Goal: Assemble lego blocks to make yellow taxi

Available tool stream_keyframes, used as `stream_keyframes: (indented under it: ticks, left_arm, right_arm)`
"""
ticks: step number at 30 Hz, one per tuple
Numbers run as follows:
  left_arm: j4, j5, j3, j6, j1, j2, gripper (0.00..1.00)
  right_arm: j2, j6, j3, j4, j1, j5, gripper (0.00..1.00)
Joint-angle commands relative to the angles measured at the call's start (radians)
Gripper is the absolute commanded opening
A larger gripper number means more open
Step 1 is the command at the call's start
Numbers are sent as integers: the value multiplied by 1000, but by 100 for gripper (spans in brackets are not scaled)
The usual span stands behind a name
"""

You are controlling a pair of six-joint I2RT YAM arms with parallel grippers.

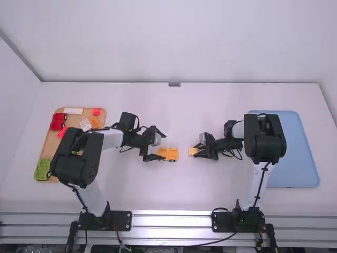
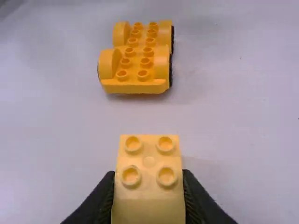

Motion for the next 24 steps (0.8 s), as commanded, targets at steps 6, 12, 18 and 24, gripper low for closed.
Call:
stream_keyframes:
  ticks: [6,12,18,24]
  left_arm:
    - [79,29,-19,18,-2,122,99]
    - [129,30,-21,18,-1,185,99]
    - [151,29,-21,18,-23,245,87]
    - [193,26,-21,18,-27,253,53]
  right_arm:
    - [2,-250,161,-360,-4,-59,22]
    - [2,-360,242,-516,25,-67,25]
    - [2,-275,315,-516,58,-62,22]
    - [2,-180,406,-520,65,-36,19]
